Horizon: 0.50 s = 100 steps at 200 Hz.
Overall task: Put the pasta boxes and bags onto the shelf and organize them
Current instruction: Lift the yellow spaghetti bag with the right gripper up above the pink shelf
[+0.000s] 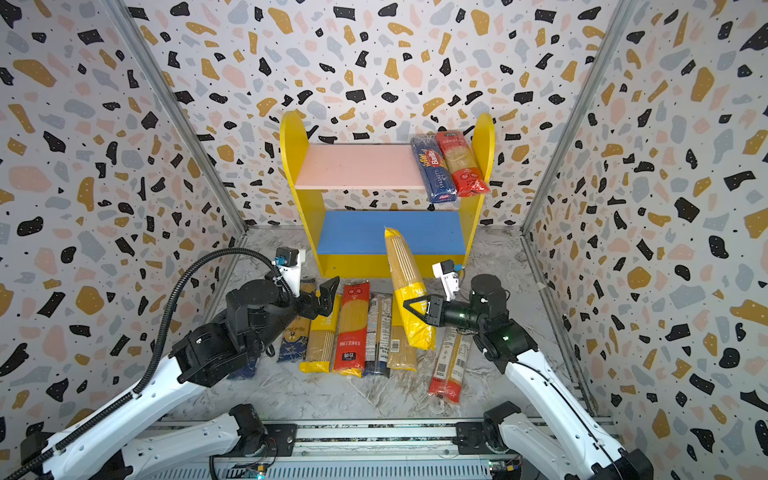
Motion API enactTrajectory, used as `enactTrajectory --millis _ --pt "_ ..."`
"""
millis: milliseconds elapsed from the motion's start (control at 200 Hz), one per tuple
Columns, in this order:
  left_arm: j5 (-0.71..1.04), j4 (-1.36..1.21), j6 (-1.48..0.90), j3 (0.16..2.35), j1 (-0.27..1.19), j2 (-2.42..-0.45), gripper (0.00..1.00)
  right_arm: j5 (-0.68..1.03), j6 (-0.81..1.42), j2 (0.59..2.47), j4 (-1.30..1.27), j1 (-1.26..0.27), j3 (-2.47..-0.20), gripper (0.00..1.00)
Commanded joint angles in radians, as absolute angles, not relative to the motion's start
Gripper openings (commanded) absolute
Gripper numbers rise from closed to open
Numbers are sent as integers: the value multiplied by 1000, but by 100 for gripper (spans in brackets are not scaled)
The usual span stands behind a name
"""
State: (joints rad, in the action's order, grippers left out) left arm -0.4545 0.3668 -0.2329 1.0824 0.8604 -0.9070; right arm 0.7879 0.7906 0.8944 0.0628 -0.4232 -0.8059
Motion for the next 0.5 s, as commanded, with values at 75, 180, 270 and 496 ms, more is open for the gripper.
enactTrajectory --millis 75,180,270,496 --pt "-490 386 -196 1113 864 -898 100 856 739 892 -39 -426 -1010 13" --pt "-490 387 -190 1117 864 -897 99 849 704 928 -1 -426 -1112 13" --pt "-492 381 -181 1124 864 -906 100 844 679 971 8 -426 -1198 13" --pt "-495 385 -119 1221 865 -1000 100 824 610 1129 25 -436 -1427 12"
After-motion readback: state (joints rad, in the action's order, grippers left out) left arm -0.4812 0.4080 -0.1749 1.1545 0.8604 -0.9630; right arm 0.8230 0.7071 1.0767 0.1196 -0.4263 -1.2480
